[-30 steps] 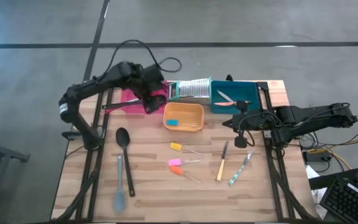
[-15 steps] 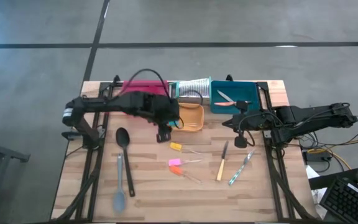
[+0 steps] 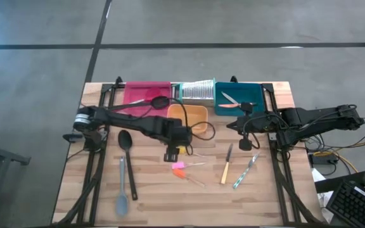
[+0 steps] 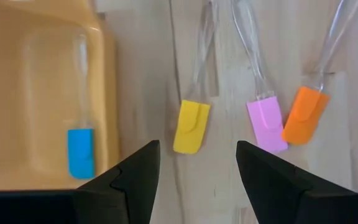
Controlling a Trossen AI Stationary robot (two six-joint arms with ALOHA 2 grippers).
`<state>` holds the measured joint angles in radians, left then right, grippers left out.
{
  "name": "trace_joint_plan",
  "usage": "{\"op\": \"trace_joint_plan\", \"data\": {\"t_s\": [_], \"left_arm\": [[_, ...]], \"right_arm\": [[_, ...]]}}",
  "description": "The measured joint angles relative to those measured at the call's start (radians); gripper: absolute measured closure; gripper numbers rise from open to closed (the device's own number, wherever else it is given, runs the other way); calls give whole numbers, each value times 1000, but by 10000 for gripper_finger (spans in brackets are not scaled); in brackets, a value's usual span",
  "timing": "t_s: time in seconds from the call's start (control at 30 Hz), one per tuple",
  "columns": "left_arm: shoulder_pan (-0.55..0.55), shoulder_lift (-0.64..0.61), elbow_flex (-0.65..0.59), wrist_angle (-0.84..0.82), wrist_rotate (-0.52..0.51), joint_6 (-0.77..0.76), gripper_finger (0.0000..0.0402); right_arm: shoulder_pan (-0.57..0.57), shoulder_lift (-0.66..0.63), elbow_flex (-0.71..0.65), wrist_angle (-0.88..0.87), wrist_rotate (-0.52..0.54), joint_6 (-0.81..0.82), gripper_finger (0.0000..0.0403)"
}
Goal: Pick & Place Kitchen Items
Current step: Put the yellow spatula into the yellow bin
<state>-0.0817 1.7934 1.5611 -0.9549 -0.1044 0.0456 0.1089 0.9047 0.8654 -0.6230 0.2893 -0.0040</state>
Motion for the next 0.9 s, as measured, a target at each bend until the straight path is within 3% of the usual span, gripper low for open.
{"op": "trace_joint_plan", "data": {"t_s": [0.33, 0.67, 0.9], "left_arm": [[0, 24, -174, 293, 11, -76, 186], [7, 25, -215, 313, 18, -240, 186], [19, 26, -242, 387, 17, -261, 186]], "right_arm": [[0, 0, 0, 0, 0, 3, 394], [0, 0, 0, 0, 0, 5, 394], [0, 0, 0, 0, 0, 5, 394]]}}
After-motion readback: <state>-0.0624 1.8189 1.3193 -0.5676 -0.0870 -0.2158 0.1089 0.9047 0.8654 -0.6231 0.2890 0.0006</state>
